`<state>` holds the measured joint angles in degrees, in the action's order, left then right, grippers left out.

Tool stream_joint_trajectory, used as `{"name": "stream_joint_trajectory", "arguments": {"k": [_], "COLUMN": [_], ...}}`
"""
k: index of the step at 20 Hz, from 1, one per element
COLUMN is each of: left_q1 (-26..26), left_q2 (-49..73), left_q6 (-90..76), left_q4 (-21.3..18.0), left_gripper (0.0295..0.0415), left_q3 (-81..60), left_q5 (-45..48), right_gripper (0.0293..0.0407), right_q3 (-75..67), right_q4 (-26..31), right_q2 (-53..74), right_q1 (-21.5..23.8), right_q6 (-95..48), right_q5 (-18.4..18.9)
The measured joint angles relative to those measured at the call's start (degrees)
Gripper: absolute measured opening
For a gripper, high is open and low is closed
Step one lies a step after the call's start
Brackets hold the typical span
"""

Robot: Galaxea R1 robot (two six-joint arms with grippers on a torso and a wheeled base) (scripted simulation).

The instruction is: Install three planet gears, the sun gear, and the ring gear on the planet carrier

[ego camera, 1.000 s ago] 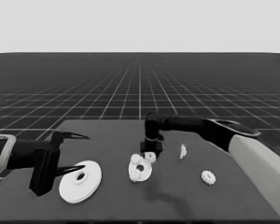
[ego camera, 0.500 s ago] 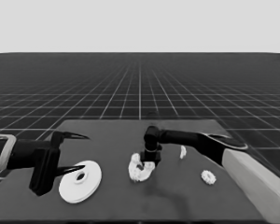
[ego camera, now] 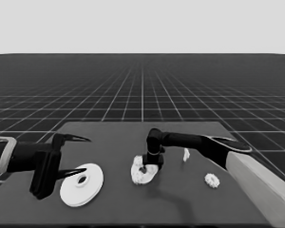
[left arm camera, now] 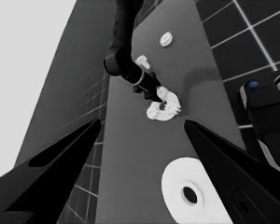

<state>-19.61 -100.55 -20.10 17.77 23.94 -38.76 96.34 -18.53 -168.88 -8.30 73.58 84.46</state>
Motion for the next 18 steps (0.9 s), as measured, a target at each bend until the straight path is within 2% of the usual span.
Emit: {"name": "stream_joint_trajectory", "arguments": {"k": [2,4,6,12,13,14,16,18], "left_q1": [0.00,0.00,0.00,0.00,0.00,0.00,0.00,0.00], "left_q2": [0.00,0.00,0.00,0.00,0.00,0.00,0.00,0.00], "left_q6": [0.00,0.00,0.00,0.00,0.00,0.00,0.00,0.00], "left_q4": [0.00,0.00,0.00,0.00,0.00,0.00,0.00,0.00], "left_gripper": [0.0385,0.0385,0.0385,0.0385,0.0385,0.0385,0.0385,0.0385], "left_q3": [0.00,0.00,0.00,0.00,0.00,0.00,0.00,0.00], "left_q5": [0.00,0.00,0.00,0.00,0.00,0.00,0.00,0.00], "right_gripper": [0.0385,0.0385,0.0385,0.0385,0.0385,0.0385,0.0385,0.0385], "right_q3": [0.00,-4.73,-5.62,-5.86,-26.63,-34.23,-32.11,-29.31], "right_q4": [0.00,5.11,7.15,8.23,8.19,8.44,9.31,9.86], "right_q2": [0.00,1.38,1.59,1.64,16.02,32.13,45.00,47.91], "right_q1": [0.00,5.51,7.75,8.77,8.79,8.80,8.91,8.97], "right_q6": [0.00,2.76,3.31,3.46,3.83,-1.54,-13.90,-19.13], "right_q5": [0.00,2.45,3.01,3.23,3.15,2.31,0.36,-0.39]}}
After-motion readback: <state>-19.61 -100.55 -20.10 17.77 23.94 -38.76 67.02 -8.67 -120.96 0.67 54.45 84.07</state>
